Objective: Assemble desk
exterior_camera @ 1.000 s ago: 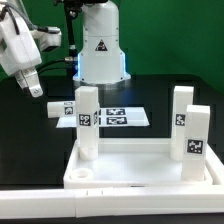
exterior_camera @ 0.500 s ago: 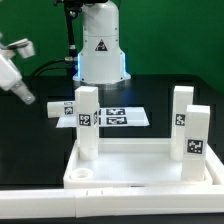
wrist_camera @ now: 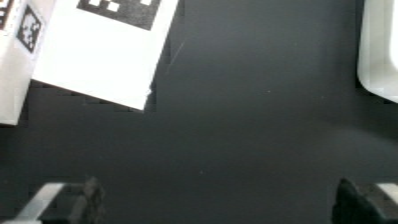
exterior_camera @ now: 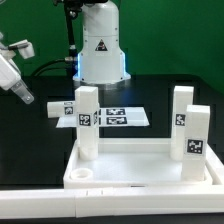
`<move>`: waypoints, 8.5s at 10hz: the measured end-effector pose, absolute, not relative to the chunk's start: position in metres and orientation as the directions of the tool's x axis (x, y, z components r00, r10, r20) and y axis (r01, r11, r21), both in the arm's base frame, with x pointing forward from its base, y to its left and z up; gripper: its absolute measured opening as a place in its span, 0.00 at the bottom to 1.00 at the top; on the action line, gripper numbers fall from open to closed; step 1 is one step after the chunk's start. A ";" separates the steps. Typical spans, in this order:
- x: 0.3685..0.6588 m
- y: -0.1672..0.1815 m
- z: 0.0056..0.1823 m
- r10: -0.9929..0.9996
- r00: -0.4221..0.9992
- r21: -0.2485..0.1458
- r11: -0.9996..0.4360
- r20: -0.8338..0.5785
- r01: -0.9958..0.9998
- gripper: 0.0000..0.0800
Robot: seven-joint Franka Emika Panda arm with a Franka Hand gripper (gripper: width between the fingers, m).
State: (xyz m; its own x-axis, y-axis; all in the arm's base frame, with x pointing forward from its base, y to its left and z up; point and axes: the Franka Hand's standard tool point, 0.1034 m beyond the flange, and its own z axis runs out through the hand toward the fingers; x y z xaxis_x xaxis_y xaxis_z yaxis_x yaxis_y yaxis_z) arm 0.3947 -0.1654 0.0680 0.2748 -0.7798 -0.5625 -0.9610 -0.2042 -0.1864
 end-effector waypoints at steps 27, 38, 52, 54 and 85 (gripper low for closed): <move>0.296 -0.122 0.005 -0.576 0.063 -0.037 -0.057 -0.815 -0.998 0.35; 0.395 -0.173 0.121 -0.557 0.470 -0.349 -0.315 -0.685 -0.882 0.36; 0.513 -0.193 0.166 -0.615 0.762 -0.218 -0.787 0.206 -0.576 0.36; 0.565 -0.175 0.188 -0.507 0.807 -0.162 -0.862 0.304 -0.480 0.36; 0.616 -0.080 0.148 -0.054 0.856 0.069 -0.992 0.515 -0.104 0.36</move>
Offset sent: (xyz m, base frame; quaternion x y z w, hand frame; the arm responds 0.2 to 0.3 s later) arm -0.0492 0.0183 -0.0108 -0.0130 0.0229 0.0255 0.9993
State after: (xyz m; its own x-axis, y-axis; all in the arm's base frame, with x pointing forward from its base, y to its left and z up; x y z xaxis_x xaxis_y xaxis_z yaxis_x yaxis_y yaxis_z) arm 0.6156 -0.0797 0.1480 0.8557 -0.0535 0.5148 -0.1038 -0.9922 0.0694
